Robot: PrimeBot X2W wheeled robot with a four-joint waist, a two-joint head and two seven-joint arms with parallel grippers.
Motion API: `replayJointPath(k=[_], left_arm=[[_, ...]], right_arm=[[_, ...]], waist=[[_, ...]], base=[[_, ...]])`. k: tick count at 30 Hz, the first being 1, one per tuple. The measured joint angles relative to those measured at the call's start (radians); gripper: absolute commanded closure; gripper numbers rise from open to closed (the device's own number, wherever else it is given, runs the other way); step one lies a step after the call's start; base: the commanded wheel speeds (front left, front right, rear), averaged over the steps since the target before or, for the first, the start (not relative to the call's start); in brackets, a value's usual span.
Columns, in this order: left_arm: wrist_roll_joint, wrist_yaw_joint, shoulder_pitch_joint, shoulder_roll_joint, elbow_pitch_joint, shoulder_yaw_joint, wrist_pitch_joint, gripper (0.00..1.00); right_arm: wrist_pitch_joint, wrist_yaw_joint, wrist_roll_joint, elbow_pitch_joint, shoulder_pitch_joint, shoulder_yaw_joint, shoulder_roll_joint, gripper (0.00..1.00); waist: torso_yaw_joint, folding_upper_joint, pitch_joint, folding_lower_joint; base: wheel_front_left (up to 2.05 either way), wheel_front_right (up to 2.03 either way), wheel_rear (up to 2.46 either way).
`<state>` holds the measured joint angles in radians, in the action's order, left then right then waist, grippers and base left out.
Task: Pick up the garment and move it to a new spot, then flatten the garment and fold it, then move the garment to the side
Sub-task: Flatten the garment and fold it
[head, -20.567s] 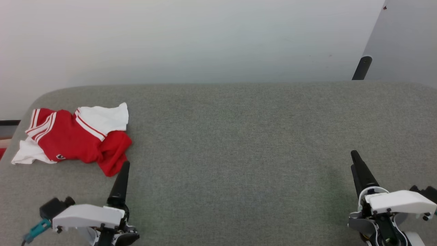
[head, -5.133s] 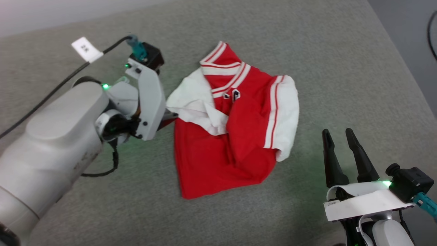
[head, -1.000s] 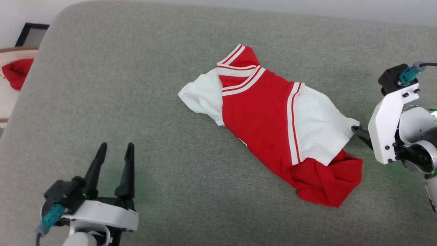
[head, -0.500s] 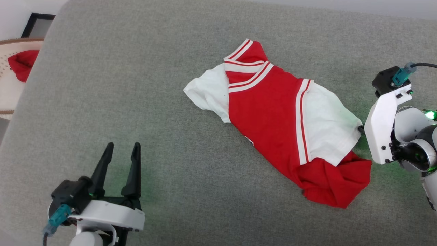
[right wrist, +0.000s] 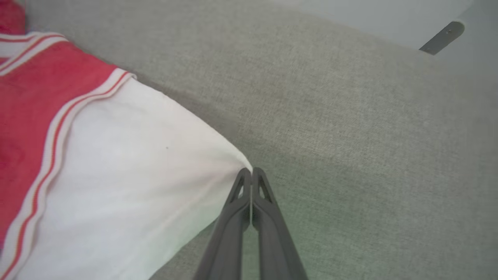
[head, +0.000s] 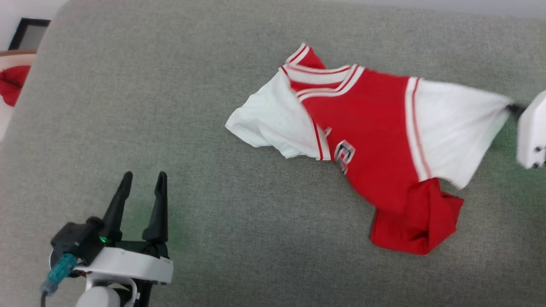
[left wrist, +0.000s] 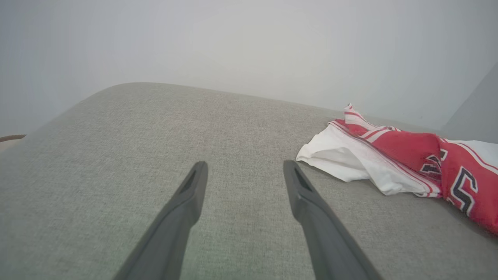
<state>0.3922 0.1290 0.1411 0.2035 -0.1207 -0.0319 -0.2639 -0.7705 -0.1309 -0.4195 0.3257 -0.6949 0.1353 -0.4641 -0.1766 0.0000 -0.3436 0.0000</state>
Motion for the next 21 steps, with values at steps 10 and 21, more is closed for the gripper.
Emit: replayJointPath(k=[10, 21], left_arm=[[0.013, 0.000, 0.018, 0.023, 0.028, -0.010, 0.000, 0.00], [0.022, 0.000, 0.030, 0.035, 0.035, -0.009, 0.000, 0.00]], right_arm=[[0.157, 0.000, 0.160, 0.101, -0.058, -0.169, -0.023, 1.00], [0.220, 0.000, 0.348, 0.219, -0.054, -0.295, -0.010, 1.00]], waist=[[0.004, 0.0000, -0.049, 0.0000], [-0.012, 0.0000, -0.088, -0.0001]], base=[[0.00, 0.00, 0.00], [0.00, 0.00, 0.00]])
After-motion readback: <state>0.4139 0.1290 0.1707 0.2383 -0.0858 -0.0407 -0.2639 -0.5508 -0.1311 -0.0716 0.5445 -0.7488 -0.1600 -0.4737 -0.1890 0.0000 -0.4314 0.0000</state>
